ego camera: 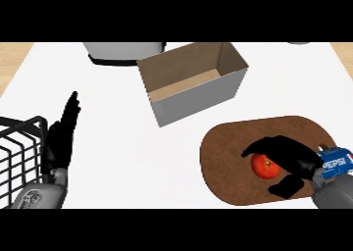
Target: Pick the tomato from the cutting board and place it in the cardboard box
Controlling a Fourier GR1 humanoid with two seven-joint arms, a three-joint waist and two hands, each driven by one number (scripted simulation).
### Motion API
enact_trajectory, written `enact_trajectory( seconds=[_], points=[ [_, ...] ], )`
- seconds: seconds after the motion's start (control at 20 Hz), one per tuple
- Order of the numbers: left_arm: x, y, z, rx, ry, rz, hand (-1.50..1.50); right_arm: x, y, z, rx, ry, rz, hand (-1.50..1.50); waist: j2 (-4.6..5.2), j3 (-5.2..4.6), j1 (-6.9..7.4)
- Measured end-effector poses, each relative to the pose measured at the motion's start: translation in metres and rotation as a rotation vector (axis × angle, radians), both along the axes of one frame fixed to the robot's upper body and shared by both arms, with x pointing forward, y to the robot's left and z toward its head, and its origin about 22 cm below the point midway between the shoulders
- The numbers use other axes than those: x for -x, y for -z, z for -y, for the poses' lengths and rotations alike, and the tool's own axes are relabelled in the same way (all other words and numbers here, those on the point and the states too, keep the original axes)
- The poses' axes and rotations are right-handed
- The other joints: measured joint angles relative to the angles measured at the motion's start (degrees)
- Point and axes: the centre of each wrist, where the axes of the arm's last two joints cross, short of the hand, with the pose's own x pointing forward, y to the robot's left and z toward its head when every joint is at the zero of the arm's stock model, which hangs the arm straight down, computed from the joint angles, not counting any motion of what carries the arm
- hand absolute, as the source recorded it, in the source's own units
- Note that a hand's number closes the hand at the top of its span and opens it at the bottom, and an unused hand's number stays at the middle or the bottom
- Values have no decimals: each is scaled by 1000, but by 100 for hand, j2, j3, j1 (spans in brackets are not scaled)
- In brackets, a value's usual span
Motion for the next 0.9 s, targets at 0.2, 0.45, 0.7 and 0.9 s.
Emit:
enact_trajectory(
  seconds=[0.2,0.45,0.7,0.9],
  points=[
    [-1,0,0,-13,5,5,0,-4,4,-8,-11,20,112,150,-8,-9,8],
    [-1,1,-1,-29,4,2,0,-10,1,-15,-12,33,236,150,-15,-16,-9],
    [1,1,-6,-22,-16,-2,0,-12,-3,-7,3,193,365,150,-24,-6,-72],
    [6,2,-10,-37,-49,-17,0,-11,-3,11,73,506,424,150,-53,-15,-179]
  ],
)
